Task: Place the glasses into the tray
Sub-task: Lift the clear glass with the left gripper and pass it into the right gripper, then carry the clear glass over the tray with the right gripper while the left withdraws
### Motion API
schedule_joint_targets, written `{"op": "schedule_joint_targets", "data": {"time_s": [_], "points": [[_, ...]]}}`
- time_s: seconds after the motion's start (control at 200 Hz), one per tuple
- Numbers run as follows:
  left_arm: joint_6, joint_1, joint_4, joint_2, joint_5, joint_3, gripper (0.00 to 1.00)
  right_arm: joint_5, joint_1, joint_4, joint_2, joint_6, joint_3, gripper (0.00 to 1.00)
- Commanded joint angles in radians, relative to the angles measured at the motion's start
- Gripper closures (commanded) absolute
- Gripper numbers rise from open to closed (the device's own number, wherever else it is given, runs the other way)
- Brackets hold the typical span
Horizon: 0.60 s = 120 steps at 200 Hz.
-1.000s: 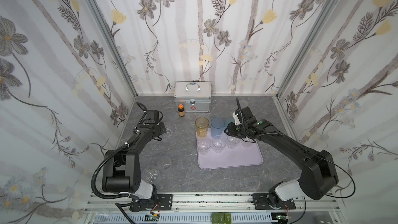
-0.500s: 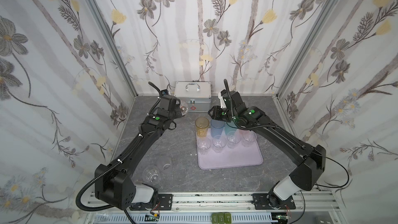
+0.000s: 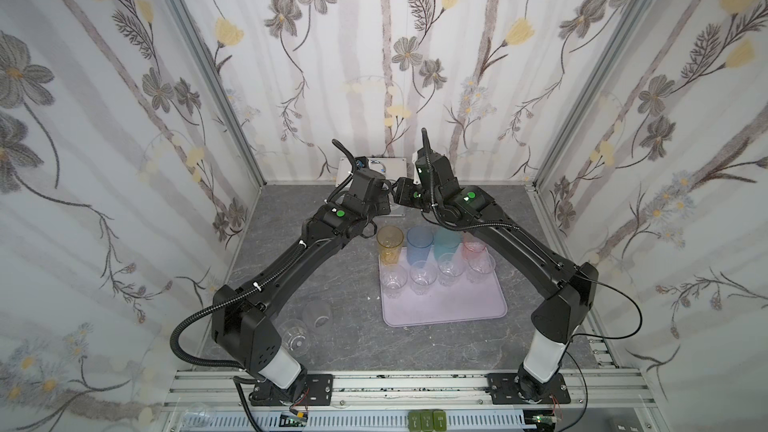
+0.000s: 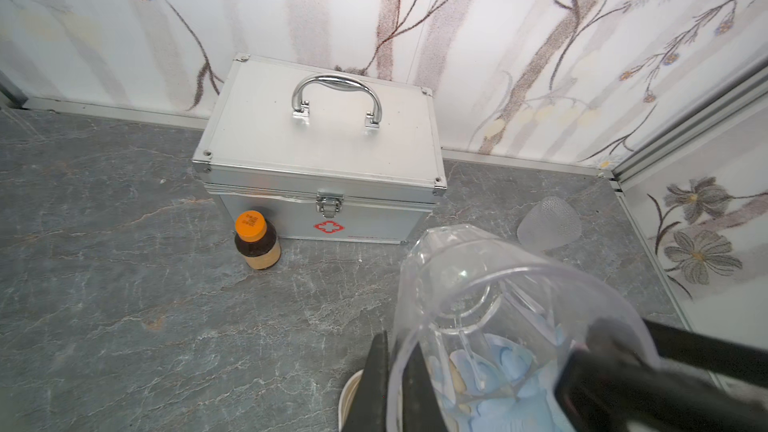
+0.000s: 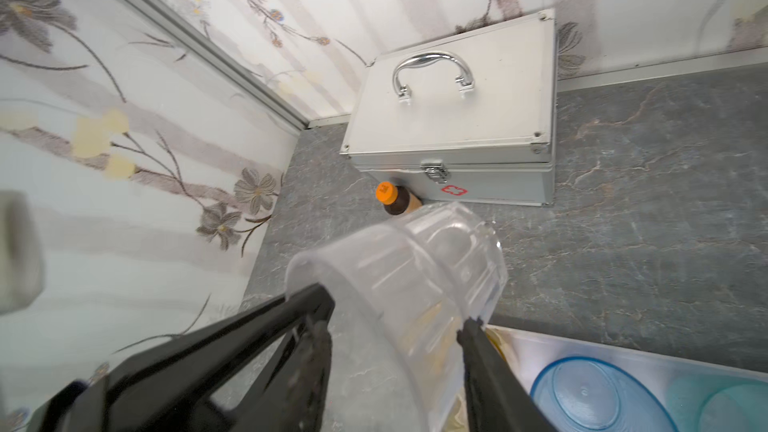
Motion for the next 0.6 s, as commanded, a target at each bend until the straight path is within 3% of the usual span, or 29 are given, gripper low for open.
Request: {"op": "schedule_joint_targets", "data": {"time_s": [0.0, 0.115, 0.325, 0.595], "points": [[-0.035, -0.014, 0.031, 0.0, 0.017, 0.011, 1.0, 0.077, 0.003, 0.002, 0.018, -0.036, 0.023, 0.52], [-0.04, -0.02, 0.031, 0.004, 0.021, 0.012, 1.0, 0.129, 0.004, -0.027, 0.034, -0.067, 0.038, 0.59], [-0.04, -0.022, 0.031, 0.004, 0.047, 0.029, 1.0, 0.19, 0.004, -0.053, 0.042, -0.111, 0.039, 0.82], [-0.039, -0.023, 0.031, 0.013, 0.094, 0.047, 0.94, 0.193, 0.006, -0.064, 0.039, -0.146, 0.038, 0.95]]}}
